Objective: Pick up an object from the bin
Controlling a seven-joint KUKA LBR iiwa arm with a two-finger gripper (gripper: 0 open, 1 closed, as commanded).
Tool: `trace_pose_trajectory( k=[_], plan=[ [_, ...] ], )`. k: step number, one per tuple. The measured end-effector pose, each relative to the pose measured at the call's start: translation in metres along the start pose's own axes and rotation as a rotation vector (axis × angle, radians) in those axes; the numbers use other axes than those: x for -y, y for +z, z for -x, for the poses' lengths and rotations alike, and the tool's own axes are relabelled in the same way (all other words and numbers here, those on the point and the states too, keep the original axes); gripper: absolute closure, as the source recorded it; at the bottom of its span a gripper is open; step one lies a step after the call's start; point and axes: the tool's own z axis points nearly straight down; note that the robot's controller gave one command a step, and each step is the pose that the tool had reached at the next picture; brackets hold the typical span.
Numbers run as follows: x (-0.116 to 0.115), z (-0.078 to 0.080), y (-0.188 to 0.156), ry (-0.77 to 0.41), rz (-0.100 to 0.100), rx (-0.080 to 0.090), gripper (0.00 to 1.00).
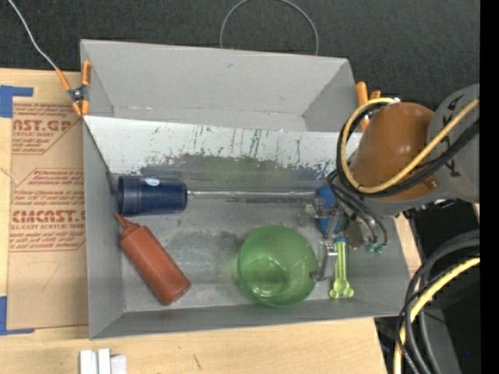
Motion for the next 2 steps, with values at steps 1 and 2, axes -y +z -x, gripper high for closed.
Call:
trace_pose_trajectory(
  k=[1, 2],
  plan=[
    [0.000, 0.002, -0.004, -0.002, -0.001, 0.008, 0.00],
    [-0.052, 0.006, 0.082, 0.029, 0.001, 0.005, 0.00]
  ],
)
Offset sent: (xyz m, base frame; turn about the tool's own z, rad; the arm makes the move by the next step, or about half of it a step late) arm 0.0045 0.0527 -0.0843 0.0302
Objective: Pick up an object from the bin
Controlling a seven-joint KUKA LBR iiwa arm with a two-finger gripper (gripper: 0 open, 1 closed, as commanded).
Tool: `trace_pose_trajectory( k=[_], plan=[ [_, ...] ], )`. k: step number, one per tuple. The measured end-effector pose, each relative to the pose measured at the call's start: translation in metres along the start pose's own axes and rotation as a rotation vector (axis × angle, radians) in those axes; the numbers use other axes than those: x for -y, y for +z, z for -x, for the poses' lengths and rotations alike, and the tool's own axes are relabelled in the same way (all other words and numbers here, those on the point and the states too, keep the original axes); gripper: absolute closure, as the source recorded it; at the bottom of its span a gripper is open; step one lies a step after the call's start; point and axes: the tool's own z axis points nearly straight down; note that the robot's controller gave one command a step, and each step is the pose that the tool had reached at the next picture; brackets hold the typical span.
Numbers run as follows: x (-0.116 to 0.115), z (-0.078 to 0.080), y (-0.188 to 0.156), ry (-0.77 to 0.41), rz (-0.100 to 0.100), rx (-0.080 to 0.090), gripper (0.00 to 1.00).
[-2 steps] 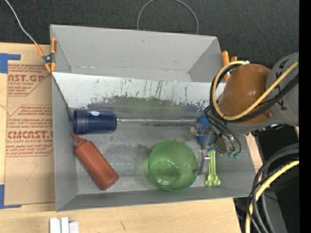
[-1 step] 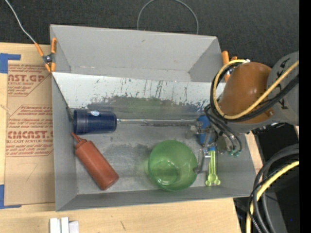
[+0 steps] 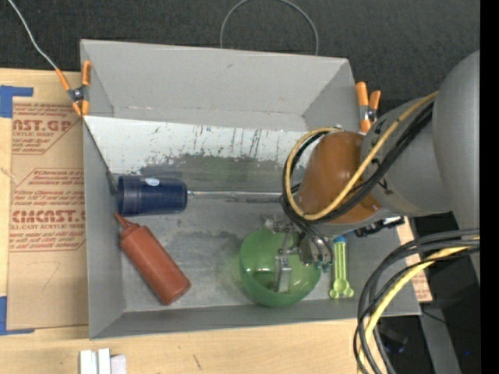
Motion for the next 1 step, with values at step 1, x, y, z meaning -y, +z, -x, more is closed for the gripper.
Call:
trace_pose_trajectory(
  k=[1],
  plan=[
    [-0.0058, 0.0006, 0.0066, -0.009, 0.001, -0.006, 0.00]
  ],
)
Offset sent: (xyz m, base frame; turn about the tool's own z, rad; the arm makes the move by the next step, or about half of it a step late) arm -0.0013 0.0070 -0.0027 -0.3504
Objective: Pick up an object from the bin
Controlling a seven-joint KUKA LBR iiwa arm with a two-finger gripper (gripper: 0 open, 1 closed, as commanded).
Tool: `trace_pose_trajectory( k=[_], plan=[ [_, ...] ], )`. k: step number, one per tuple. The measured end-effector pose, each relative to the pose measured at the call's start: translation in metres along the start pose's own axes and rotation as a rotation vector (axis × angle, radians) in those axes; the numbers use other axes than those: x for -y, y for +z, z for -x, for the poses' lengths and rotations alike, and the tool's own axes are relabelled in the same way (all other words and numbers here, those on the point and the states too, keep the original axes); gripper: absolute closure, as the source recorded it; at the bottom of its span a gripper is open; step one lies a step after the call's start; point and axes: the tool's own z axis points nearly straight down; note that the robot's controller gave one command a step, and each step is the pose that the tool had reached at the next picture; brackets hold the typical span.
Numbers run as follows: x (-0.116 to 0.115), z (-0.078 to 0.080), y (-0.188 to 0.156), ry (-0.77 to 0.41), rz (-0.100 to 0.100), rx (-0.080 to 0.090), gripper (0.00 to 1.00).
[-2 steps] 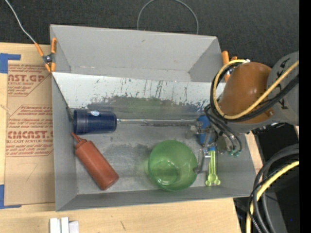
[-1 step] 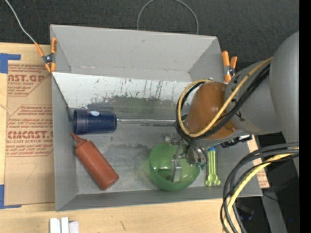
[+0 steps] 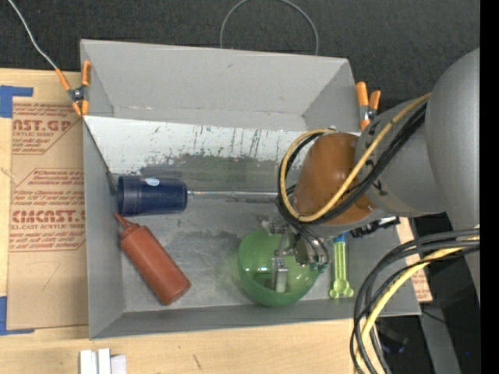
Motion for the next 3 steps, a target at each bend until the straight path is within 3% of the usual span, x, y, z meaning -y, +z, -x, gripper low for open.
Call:
trace_pose_trajectory(
  k=[1, 2, 3],
  plan=[
    [-0.003, 0.007, -0.009, -0.340, -0.004, 0.040, 1.00],
    [-0.003, 0.007, -0.009, -0.340, -0.004, 0.040, 1.00],
    [-0.003, 0.008, -0.046, -0.374, -0.006, 0.052, 1.00]
  ],
)
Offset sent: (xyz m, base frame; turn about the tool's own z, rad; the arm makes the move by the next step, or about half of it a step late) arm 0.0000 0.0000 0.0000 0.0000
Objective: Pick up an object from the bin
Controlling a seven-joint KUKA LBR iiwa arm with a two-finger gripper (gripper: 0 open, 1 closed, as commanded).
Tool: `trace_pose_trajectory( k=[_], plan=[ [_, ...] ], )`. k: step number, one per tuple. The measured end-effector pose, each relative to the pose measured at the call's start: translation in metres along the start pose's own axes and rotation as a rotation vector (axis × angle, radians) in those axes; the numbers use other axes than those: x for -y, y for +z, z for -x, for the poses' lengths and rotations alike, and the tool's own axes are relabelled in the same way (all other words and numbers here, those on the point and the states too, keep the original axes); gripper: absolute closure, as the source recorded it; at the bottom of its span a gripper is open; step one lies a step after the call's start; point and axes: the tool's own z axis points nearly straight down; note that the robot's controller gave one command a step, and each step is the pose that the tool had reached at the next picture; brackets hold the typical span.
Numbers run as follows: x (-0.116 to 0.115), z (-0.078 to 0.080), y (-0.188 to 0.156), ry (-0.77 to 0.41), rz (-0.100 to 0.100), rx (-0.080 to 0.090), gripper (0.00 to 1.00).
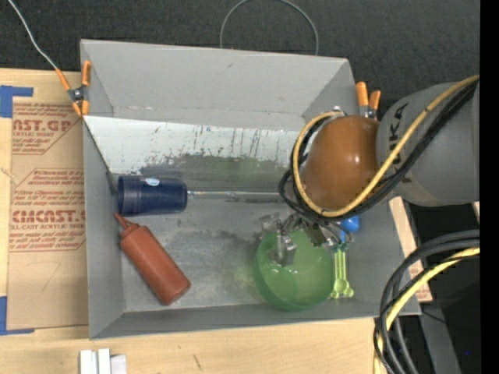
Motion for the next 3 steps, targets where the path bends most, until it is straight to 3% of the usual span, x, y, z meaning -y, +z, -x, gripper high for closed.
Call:
trace_pose_trajectory(
  k=[1, 2, 3],
  plan=[
    [-0.010, -0.010, -0.003, -0.004, 0.000, 0.006, 1.00],
    [-0.008, -0.013, -0.082, 0.004, 0.003, -0.007, 1.00],
    [-0.008, -0.006, -0.180, -0.005, 0.002, 0.000, 1.00]
  ],
)
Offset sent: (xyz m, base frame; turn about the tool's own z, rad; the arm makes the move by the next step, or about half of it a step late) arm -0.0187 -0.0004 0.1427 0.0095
